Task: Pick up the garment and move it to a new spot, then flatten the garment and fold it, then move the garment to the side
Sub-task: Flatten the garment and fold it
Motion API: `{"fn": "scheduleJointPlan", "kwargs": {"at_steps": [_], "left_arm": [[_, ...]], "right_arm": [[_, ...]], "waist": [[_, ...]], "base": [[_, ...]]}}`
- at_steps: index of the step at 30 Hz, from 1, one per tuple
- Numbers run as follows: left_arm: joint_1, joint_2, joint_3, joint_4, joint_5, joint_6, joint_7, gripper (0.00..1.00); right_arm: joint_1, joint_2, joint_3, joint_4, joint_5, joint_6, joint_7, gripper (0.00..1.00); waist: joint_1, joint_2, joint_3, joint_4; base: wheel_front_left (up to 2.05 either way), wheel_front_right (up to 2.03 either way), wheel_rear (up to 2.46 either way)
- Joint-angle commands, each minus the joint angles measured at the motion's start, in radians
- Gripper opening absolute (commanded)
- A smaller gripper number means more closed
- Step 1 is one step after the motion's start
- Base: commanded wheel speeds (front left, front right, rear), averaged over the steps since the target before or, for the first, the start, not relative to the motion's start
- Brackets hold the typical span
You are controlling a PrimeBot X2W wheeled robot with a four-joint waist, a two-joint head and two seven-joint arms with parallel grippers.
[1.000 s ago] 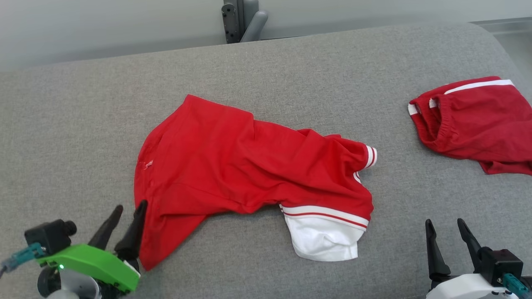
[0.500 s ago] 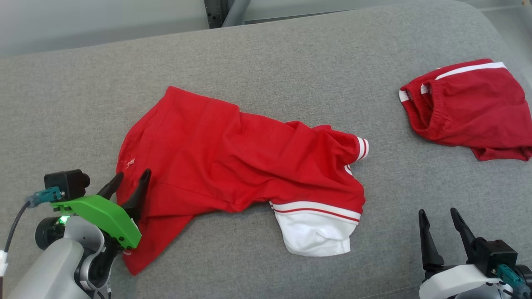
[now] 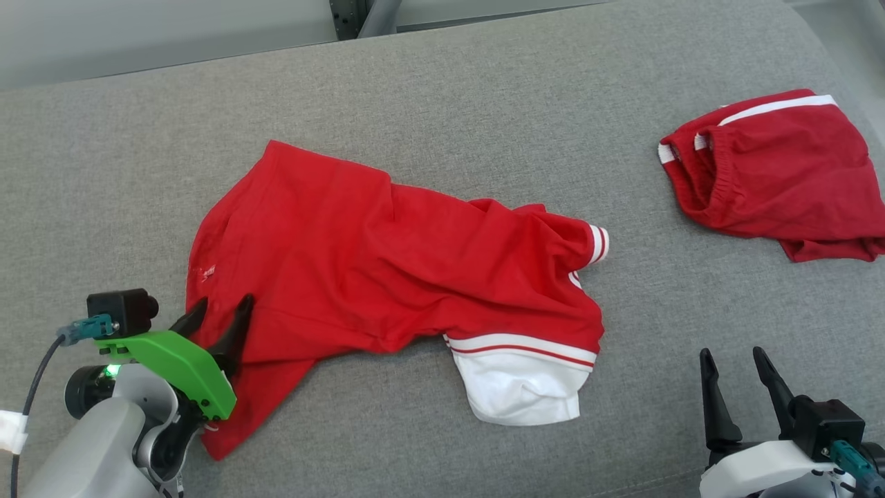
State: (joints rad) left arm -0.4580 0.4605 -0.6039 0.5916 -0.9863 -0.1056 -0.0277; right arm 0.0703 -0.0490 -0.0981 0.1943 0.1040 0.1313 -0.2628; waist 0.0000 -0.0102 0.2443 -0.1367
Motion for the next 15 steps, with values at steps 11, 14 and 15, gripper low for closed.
{"fn": "scheduleJointPlan", "kwargs": {"at_steps": [11, 14, 15], "left_arm": [[-0.043, -0.004, -0.039, -0.027, 0.041, -0.016, -0.035, 1.00], [-0.065, -0.005, -0.047, -0.028, 0.041, -0.018, -0.022, 1.00], [-0.074, -0.007, -0.048, -0.025, 0.036, -0.019, -0.015, 1.00]], "right_arm": [[-0.007, -0.003, 0.003, 0.001, -0.006, -0.001, -0.003, 1.00], [-0.018, -0.003, 0.008, 0.002, -0.006, -0.001, -0.003, 1.00], [-0.022, -0.003, 0.010, 0.002, -0.006, -0.001, -0.003, 1.00]], "waist": [[0.0000, 0.0102, -0.006, 0.017], [0.0000, 0.0102, 0.000, 0.015], [0.0000, 0.0102, 0.002, 0.013]], "base": [[0.00, 0.00, 0.00], [0.00, 0.00, 0.00], [0.00, 0.00, 0.00]]}}
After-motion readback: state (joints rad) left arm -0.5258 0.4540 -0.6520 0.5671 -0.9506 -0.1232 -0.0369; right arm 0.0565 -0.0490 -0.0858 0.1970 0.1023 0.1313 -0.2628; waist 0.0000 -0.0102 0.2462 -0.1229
